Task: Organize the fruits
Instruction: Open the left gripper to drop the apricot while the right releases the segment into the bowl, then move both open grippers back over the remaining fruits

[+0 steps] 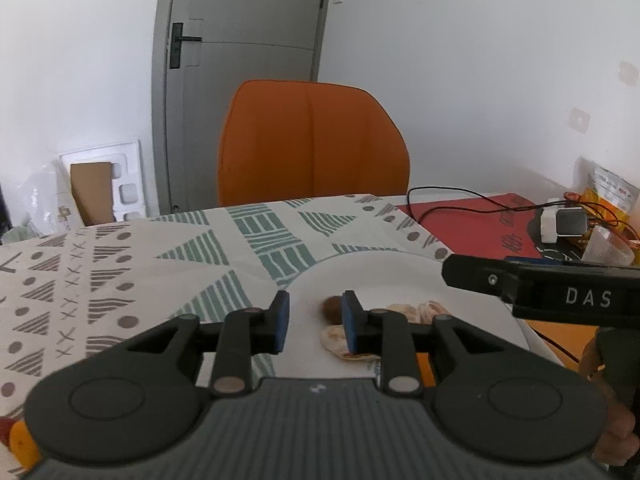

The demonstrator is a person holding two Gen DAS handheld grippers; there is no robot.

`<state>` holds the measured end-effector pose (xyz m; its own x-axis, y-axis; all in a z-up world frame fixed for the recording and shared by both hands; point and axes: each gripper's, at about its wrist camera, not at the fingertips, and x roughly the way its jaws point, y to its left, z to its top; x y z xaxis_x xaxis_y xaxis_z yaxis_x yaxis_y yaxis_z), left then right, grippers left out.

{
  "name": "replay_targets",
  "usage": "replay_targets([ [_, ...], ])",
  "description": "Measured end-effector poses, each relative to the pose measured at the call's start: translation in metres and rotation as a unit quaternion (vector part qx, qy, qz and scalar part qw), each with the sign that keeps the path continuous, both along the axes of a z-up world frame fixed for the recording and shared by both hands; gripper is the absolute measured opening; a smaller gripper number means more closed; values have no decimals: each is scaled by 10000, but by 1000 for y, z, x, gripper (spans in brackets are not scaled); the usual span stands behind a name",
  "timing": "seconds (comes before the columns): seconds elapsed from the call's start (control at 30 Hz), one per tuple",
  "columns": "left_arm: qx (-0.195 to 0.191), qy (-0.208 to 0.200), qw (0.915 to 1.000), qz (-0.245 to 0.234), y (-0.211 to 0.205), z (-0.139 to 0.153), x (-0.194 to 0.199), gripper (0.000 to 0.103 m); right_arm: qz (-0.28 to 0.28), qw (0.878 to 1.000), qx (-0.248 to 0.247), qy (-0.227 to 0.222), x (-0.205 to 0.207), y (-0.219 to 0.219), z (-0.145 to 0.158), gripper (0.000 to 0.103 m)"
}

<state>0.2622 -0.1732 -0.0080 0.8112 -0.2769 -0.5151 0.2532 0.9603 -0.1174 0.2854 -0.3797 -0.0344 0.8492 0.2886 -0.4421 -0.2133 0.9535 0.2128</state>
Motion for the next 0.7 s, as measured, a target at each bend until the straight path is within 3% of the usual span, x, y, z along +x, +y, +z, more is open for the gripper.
replay_targets([
  [0.07, 19, 6, 10000, 89, 5, 3, -2, 28, 27, 10000, 8, 2, -1, 1, 1, 84],
  [0.23, 76, -28, 9993, 353, 20, 15, -12, 55, 126, 9999, -51, -59, -6, 8, 5, 85],
  [0.43, 145, -135, 9972, 726, 45, 30, -30, 75, 229, 9996, 114, -135, -13, 7, 14, 90],
  [0.63, 211, -240, 9954, 907, 68, 42, -49, 87, 318, 9993, 216, 11, -17, 18, 19, 95],
  [0.7, 199, -293, 9946, 972, 76, 44, -56, 91, 357, 9990, 265, -46, -23, 20, 24, 103],
])
